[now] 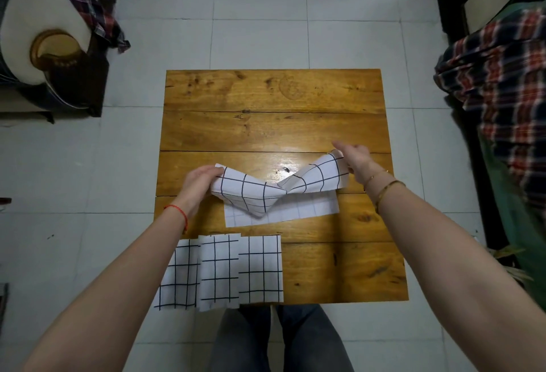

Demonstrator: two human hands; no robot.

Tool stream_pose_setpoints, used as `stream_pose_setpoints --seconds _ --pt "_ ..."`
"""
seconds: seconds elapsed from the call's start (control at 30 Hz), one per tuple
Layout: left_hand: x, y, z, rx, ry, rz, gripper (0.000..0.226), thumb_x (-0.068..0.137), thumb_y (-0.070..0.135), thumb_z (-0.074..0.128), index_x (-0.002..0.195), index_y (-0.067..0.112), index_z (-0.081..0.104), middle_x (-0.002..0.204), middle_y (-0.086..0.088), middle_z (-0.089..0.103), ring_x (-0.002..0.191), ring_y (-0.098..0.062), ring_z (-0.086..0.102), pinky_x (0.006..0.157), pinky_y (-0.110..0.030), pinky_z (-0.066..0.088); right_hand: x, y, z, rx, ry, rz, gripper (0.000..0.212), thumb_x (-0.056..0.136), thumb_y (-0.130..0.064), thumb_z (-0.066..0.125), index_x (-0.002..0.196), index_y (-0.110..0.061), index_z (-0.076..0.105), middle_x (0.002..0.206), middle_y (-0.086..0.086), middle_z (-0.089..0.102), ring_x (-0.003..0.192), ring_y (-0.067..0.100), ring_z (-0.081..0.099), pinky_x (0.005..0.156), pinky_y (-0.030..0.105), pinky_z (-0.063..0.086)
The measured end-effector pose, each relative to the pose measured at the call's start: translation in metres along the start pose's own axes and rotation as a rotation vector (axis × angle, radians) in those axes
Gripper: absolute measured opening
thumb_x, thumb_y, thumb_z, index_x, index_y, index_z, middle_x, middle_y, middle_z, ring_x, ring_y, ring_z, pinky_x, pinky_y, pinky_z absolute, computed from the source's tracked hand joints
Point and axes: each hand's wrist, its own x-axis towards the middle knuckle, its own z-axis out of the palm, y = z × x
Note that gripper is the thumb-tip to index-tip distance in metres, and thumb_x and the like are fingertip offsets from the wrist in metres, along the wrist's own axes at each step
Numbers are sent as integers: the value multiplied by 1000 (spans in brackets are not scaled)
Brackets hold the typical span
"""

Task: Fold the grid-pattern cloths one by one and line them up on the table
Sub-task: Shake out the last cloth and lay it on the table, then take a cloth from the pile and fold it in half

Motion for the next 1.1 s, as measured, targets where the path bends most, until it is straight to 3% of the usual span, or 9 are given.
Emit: stream_pose_setpoints --seconds 0.2,0.3,0.47,0.57,0.67,0.8,0.93,1.03,1.1 --pt "5 -3 -9 13 74 45 27 94 29 60 110 9 67 103 -4 69 100 -20 62 101 -42 48 5 2 10 120 134 -33 19 88 -7 64 104 -15 58 106 7 64 100 23 57 94 33 47" --pt "7 -5 -13 19 144 76 26 94 29 60 110 10 67 98 -1 68 96 -19 62 96 -41 51 7 4 9 284 263 -63 24 87 -2 64 103 -18 58 102 6 63 94 19 56 81 25 44" --pt "25 -3 -3 17 182 151 30 97 29 54 116 7 60 98 4 66 92 -8 61 71 -16 46 10 4 14 388 187 -187 40 90 -9 64 128 -10 52 98 -1 57 87 8 57 65 10 44" --pt "44 -1 1 25 160 168 23 97 26 55 119 19 54 92 8 66 84 2 60 65 -9 42 25 4 15 329 84 -216 50 92 -18 64 137 -18 43 120 5 55 104 13 52 93 25 42" --pt "65 -4 2 13 111 178 39 95 16 59 133 16 49 100 2 70 88 -4 64 66 -9 48 48 9 17 239 40 -234 59 92 -22 64 143 -24 35 117 4 51 114 16 47 102 34 35" --pt "92 -9 7 17 103 175 52 92 12 63 139 15 43 96 2 66 87 -10 64 80 -22 53 72 15 22 102 21 -267 66 91 -21 64 147 -21 30 81 -3 42 80 8 48 102 32 36" --pt "111 -14 12 29 103 179 54 90 7 64 140 12 42 86 3 64 81 -7 63 64 -10 50 91 21 33 13 44 -303 67 89 -5 64 146 -17 31 76 -3 39 68 7 45 76 17 45" --pt "120 -20 11 65 81 174 56 89 2 64 139 12 43 93 1 66 86 -10 66 70 -20 54 99 23 37 -22 85 -313 66 88 5 58 145 -14 32 76 -3 41 66 7 47 55 9 46" --pt "121 -25 11 92 68 171 58 87 1 65 140 13 43 95 0 67 88 -13 66 74 -25 55 102 25 37 -45 113 -321 63 87 6 57 143 -13 34 78 -4 44 67 7 48 57 12 47"
